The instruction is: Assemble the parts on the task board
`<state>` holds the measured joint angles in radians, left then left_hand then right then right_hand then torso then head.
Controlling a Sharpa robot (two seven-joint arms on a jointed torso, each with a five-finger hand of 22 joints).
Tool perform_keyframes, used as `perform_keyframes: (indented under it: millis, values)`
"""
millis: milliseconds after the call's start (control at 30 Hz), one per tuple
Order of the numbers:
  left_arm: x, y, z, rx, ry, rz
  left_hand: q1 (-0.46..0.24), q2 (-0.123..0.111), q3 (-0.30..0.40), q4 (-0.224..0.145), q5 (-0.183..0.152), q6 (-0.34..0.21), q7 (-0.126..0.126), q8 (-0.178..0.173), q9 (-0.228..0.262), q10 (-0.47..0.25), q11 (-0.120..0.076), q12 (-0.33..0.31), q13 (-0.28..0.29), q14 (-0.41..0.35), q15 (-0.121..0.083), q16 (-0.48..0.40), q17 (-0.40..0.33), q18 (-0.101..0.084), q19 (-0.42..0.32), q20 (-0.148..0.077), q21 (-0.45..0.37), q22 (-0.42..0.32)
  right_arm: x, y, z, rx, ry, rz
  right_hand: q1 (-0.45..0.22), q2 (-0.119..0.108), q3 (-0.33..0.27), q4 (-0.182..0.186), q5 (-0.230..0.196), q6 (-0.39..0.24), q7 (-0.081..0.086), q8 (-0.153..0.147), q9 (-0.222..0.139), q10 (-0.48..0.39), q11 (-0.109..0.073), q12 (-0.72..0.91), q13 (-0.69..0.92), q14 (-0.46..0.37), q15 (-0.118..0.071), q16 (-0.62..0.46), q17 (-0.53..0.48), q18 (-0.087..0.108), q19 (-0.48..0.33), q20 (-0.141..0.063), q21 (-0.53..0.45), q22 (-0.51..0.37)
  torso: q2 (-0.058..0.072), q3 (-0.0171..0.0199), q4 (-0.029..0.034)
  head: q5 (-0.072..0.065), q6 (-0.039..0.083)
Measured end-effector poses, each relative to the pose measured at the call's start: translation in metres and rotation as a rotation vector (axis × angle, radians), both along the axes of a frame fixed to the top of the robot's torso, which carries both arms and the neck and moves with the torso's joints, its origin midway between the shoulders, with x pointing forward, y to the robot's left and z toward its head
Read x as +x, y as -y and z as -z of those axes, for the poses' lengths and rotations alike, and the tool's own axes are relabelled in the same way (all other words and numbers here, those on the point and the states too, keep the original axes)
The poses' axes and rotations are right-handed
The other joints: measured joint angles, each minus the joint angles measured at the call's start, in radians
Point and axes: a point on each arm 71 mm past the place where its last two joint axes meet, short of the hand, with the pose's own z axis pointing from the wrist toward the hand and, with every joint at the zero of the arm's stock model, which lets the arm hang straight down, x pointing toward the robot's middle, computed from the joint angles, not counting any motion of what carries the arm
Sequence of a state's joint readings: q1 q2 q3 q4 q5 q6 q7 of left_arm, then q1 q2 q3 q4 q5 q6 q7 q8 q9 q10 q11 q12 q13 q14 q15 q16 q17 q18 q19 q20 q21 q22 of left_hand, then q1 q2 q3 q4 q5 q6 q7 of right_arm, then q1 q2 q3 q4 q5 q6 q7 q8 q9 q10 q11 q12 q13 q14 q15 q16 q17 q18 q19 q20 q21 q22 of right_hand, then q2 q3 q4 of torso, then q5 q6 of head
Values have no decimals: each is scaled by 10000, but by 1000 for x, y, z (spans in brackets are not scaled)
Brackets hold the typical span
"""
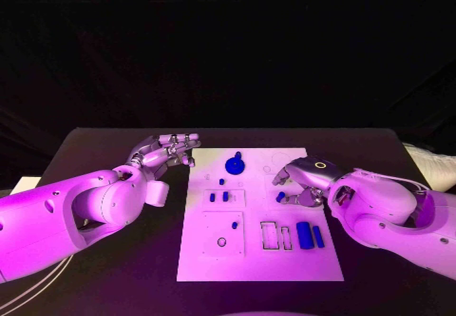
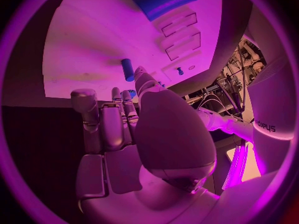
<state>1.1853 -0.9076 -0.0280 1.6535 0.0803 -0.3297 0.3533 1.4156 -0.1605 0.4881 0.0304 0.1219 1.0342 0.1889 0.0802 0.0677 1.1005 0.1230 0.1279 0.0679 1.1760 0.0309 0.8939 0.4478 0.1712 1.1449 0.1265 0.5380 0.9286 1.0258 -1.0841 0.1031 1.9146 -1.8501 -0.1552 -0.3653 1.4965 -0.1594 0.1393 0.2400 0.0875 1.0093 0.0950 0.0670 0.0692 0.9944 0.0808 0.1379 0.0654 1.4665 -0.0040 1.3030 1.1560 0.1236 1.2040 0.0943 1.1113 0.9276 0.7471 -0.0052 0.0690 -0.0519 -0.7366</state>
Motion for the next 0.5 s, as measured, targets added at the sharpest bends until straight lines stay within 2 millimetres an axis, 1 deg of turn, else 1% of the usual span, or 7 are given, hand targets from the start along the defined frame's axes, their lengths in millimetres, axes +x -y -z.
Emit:
perform_keyframes:
  millis: [100,133,200,267,300,433,500]
  values:
    - [0,0,0,0,-4,3,0,0,0,0,0,0,0,0,0,0,0,0,0,0,0,0,0,1,0,0,0,0,0,-1,2,-148,-116,-52,92,92,0,0,0,203,54,0,2,292,-67,109,-1,0,0,0,66,0,51,-51,0,48,3,0,3,-4,-5]
    - [0,0,0,0,-5,3,0,0,0,0,0,0,0,0,0,0,0,0,0,0,0,0,0,0,0,0,0,0,0,-1,3,-191,-151,-61,160,161,6,6,0,286,75,0,1,425,-78,147,-1,0,0,5,92,1,111,-61,0,83,3,-1,6,-5,-7]
    - [0,0,0,2,-6,0,0,0,0,0,0,0,0,0,0,0,0,0,0,0,0,0,1,1,0,0,0,0,0,-1,4,-265,-218,-78,223,224,97,23,-1,363,75,0,1,591,-88,184,-1,0,0,61,115,1,143,-29,6,128,4,-1,6,-5,-10]
    - [0,-1,0,3,-7,-2,0,0,0,0,0,0,0,0,0,0,0,0,0,0,0,0,1,0,0,0,0,0,1,-2,5,-326,-285,-108,310,311,186,42,-1,517,91,0,16,757,-99,184,-1,0,0,74,157,1,190,-66,84,197,5,-1,6,-5,-12]
    - [0,-1,0,3,-8,-2,0,0,0,0,0,0,0,0,0,0,0,0,0,0,0,0,1,0,0,0,0,0,1,-2,6,-349,-313,-124,371,372,251,44,-1,590,90,0,17,850,-105,185,-1,0,0,121,185,0,238,-44,120,239,5,-1,6,-5,-13]
    - [0,0,0,2,-11,2,0,0,0,0,0,0,0,0,0,0,0,0,0,0,0,0,1,0,0,0,0,1,1,-4,7,-418,-402,-184,532,540,505,46,-227,847,110,60,32,1161,-164,184,-11,-1,0,197,277,0,333,-64,252,408,6,-1,6,-5,-20]
    - [0,0,0,2,-12,3,0,0,0,0,0,0,0,0,0,0,0,0,0,0,1,0,1,0,0,0,0,1,2,-4,8,-459,-446,-194,630,641,676,24,-260,1000,127,67,53,1367,-183,184,-13,-1,-73,251,343,0,424,-85,367,537,8,-1,6,-5,-28]
